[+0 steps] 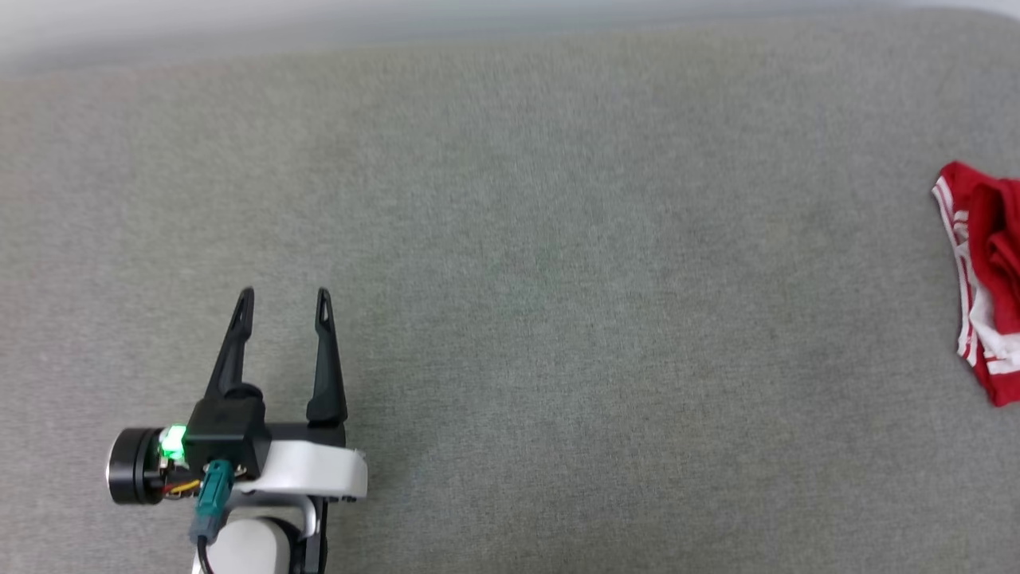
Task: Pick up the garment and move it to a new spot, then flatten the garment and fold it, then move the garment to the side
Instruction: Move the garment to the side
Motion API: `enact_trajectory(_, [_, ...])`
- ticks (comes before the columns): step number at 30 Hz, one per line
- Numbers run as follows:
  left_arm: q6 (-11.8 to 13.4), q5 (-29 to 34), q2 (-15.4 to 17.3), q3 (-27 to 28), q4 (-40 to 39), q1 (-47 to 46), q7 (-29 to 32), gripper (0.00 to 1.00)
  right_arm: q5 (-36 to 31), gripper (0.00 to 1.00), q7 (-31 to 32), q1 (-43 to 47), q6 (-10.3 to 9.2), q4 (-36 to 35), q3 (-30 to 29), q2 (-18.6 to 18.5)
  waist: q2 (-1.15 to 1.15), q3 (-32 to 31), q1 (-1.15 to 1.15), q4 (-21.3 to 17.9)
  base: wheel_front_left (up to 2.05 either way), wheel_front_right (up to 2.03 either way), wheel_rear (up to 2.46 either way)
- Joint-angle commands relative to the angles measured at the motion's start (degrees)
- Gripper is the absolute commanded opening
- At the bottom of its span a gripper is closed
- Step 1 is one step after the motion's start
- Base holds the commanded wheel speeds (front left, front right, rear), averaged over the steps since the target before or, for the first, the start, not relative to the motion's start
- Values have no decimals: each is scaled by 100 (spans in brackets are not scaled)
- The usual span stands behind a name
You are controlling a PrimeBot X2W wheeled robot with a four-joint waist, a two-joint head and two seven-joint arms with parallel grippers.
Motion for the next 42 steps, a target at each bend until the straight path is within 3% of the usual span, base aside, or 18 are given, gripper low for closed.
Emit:
enact_trajectory(1, [14, -39, 8, 47, 33, 148, -12, 100, -275, 100, -275, 239, -7, -349, -177, 352, 0, -323, 0, 72, 0, 0, 0])
enact_trajectory(4, [2, -59, 10, 71, 58, 239, -12, 100, -463, 100, -461, 417, -7, -706, -313, 642, 0, -459, 0, 100, 0, 0, 0])
enact_trajectory(12, [-57, -132, 11, 126, 153, 474, -12, 100, -1073, 100, -903, 1399, -7, -2308, -565, 1886, 0, -877, 0, 281, 0, 0, 0])
enact_trajectory(20, [-109, -154, -16, 121, 268, 632, -12, 100, -1196, 100, -1022, 2475, -7, -3251, -273, 2822, 0, -1175, 0, 474, 0, 0, 0])
enact_trajectory(29, [-174, -202, -49, 109, 344, 741, -12, 100, -1047, 100, -1086, 3348, -6, -3242, 41, 3336, 0, -1405, 0, 623, 0, 0, 0])
enact_trajectory(42, [-355, -286, -109, 69, 415, 923, -12, 100, -1095, 100, -1181, 4176, -6, -3382, -91, 3680, 0, -1558, 0, 732, 0, 0, 0])
